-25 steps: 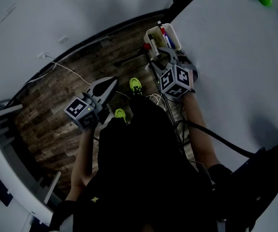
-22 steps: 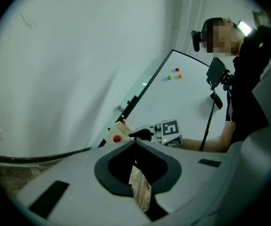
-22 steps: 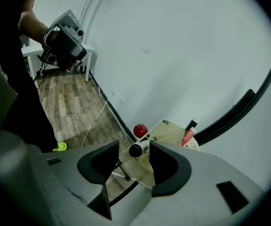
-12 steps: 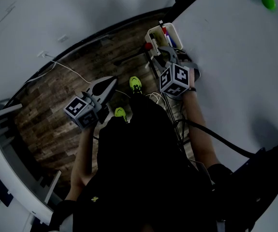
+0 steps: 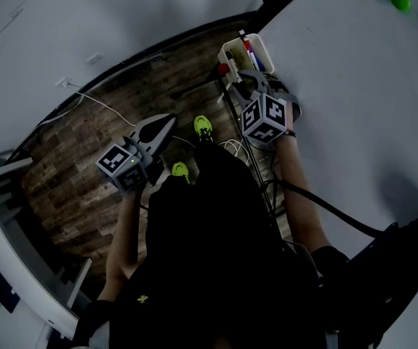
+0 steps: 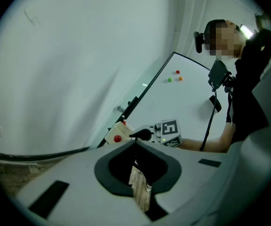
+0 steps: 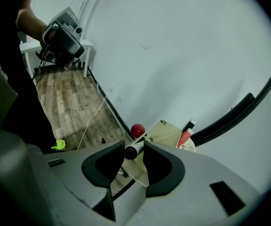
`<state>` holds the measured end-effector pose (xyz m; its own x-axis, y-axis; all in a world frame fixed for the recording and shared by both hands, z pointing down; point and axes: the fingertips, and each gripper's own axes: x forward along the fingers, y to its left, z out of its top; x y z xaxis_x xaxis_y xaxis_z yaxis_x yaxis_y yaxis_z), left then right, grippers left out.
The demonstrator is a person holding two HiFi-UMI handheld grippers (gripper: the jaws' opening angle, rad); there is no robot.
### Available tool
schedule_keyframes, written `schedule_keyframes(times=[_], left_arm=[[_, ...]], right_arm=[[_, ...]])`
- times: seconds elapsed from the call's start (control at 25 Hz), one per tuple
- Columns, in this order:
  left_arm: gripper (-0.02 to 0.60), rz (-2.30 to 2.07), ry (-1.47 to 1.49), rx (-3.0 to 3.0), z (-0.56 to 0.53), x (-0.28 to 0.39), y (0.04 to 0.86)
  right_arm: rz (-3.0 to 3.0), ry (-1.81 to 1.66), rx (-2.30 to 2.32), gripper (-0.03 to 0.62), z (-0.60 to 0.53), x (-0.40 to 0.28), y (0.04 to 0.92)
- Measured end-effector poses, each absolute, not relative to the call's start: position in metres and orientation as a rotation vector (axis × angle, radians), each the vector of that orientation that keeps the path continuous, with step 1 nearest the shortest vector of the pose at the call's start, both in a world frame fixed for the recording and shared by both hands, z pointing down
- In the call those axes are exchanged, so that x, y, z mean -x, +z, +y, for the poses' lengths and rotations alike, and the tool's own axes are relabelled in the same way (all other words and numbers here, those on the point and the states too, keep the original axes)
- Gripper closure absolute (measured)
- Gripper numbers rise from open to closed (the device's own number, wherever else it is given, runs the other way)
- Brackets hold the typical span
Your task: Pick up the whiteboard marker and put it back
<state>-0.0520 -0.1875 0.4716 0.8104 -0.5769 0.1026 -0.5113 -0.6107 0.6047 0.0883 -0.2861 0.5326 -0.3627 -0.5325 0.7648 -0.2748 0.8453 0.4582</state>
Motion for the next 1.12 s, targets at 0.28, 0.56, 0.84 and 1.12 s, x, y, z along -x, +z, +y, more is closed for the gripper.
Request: schedule_keyframes(times=[0.28,0.56,0.84,1.12], left_arm=[[0.563,-0.795,-0.14,-2.366,-0.185,0.052,0.466],[0.563,-0.785,-0.138,-2.373,-0.184,0.048,0.465],[0.563,-0.775,-0.143,-2.413,-0.183,0.048,0.467],[0.563,-0.769,-0.147,-2.422,-0.182,0.048,0.464]], right_arm=[[-1.976,-0.302,-0.609,0.487,-0.283,-0.088,0.527],[-2.007,-0.298,-0.637,0.496,-0.282,-0.089,0.52],[-2.081,-0.279,-0.713,0.499,-0.287,-0.089,0.503],[-2.12,-0.264,-0.761,0.5,-0.284,-0.087,0.492]])
